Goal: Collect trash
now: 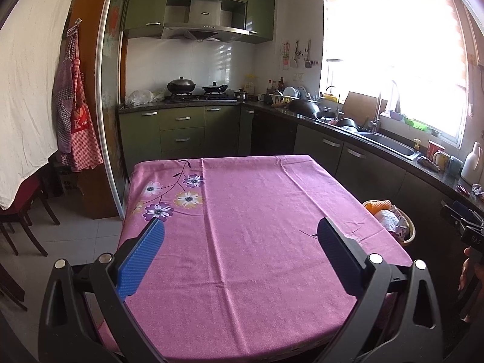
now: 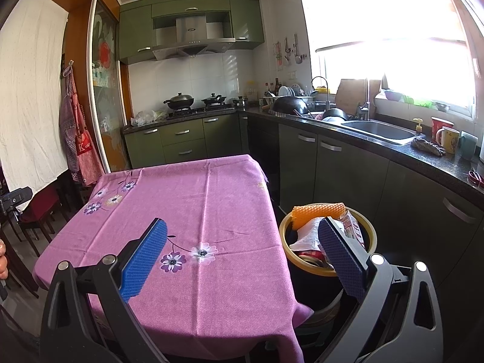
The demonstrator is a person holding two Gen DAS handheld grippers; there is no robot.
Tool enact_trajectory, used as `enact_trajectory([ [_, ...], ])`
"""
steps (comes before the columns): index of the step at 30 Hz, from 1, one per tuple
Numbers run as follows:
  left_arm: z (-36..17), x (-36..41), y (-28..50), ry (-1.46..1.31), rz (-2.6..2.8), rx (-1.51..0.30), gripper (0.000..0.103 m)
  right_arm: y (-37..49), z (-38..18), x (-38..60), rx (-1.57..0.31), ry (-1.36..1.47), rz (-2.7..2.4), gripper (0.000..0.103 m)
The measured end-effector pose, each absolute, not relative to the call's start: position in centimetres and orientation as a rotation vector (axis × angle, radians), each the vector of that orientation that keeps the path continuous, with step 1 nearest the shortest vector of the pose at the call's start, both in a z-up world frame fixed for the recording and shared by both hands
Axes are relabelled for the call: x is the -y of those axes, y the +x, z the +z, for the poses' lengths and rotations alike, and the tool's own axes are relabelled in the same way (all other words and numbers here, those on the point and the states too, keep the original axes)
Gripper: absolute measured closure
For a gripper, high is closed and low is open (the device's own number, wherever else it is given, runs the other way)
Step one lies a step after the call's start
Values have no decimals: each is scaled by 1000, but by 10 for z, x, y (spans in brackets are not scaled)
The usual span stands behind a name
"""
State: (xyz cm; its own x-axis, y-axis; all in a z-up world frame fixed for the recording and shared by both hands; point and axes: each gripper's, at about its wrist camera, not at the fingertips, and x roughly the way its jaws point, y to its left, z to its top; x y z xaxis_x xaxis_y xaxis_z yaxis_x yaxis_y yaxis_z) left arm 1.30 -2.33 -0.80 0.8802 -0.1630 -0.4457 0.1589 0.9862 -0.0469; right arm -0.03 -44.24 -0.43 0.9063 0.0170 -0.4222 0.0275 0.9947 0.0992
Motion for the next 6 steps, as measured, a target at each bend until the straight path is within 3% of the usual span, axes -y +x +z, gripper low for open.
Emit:
enact_trajectory([
  [6,-13,24,23,24,-151,-485,7,4,-8,441,-448,100,-7,5],
])
